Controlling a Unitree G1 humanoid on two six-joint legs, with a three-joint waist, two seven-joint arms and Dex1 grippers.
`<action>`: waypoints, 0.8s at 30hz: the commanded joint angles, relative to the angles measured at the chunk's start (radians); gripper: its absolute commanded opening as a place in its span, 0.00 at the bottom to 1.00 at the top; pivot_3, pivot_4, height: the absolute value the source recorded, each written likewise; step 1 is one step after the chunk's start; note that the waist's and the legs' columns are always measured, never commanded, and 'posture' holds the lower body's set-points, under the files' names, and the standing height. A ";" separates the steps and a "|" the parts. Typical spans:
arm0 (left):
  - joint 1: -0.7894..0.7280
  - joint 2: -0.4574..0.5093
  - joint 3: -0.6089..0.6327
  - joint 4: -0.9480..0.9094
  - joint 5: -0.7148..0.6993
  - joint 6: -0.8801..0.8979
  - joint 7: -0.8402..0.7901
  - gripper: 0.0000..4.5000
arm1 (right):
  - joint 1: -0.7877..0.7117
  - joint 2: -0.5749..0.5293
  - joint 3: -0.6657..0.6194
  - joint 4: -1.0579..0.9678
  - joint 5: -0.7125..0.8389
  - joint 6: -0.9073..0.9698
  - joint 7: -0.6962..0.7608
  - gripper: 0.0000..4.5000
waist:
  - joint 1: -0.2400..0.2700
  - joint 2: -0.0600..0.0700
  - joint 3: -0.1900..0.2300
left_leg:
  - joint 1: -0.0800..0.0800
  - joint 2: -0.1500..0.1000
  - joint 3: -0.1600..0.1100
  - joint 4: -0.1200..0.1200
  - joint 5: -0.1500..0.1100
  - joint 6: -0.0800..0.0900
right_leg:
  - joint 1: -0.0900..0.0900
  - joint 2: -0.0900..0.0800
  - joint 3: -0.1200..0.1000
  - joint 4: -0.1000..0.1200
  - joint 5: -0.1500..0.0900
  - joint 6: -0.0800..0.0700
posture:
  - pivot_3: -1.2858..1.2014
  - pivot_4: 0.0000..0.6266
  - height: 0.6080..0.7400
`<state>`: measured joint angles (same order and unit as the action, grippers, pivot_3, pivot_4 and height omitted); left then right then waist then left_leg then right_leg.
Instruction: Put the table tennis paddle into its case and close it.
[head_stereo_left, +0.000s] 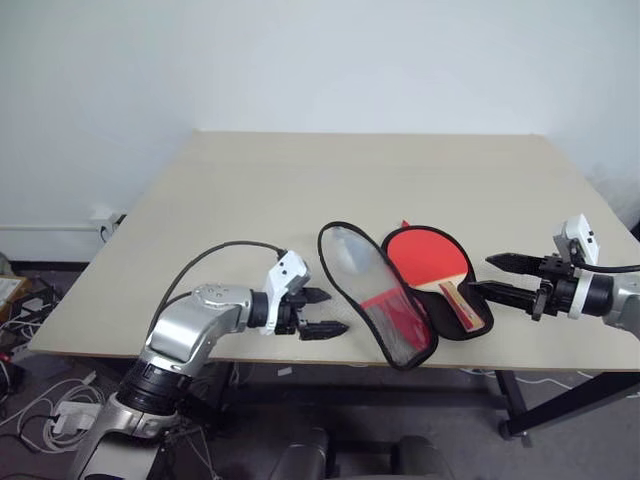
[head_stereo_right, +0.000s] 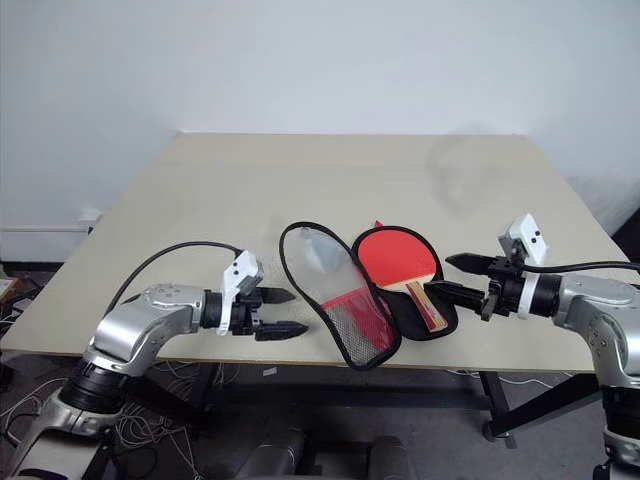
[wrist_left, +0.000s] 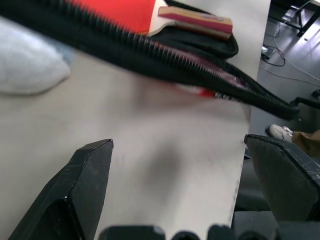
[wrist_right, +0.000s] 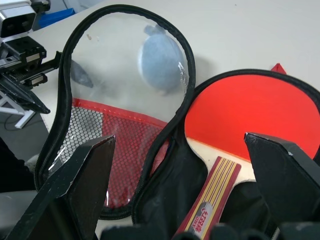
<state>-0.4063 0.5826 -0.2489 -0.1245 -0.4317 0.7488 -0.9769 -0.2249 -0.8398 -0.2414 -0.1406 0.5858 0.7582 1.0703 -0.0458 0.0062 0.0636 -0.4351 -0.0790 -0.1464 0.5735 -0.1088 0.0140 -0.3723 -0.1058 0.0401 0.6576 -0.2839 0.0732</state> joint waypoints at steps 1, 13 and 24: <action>-0.038 -0.015 -0.004 0.003 0.017 -0.033 -0.006 1.00 | -0.024 -0.010 -0.003 -0.010 0.000 -0.025 -0.011 0.99 | 0.000 0.000 0.000 | 0.000 0.000 0.000 0.000 0.000 0.000 | 0.000 0.000 0.000 0.000 0.000 0.000 | 0.52 0.00 1.00; -0.268 -0.232 -0.034 0.189 0.047 -0.084 0.003 1.00 | -0.095 0.064 -0.145 -0.004 0.147 0.039 -0.156 0.99 | 0.002 -0.003 0.002 | -0.002 -0.002 0.000 0.002 0.000 0.000 | 0.000 0.000 -0.003 -0.001 0.000 0.001 | 0.52 0.00 1.00; -0.482 -0.459 -0.032 0.607 0.144 -0.262 0.019 1.00 | -0.109 0.130 -0.192 -0.004 0.166 0.026 -0.312 0.99 | 0.000 -0.004 0.002 | -0.003 -0.002 0.001 0.004 0.000 0.001 | 0.002 0.001 -0.003 0.000 0.002 0.004 | 0.52 0.00 1.00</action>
<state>-0.8597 0.1224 -0.2929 0.4641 -0.3111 0.5184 -0.9604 -0.3102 -0.7102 -0.3934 -0.1283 0.7349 0.8007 0.7771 -0.0458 0.0024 0.0653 -0.4381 -0.0808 -0.1453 0.5779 -0.1085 0.0146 -0.3700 -0.1047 0.0372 0.6574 -0.2820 0.0774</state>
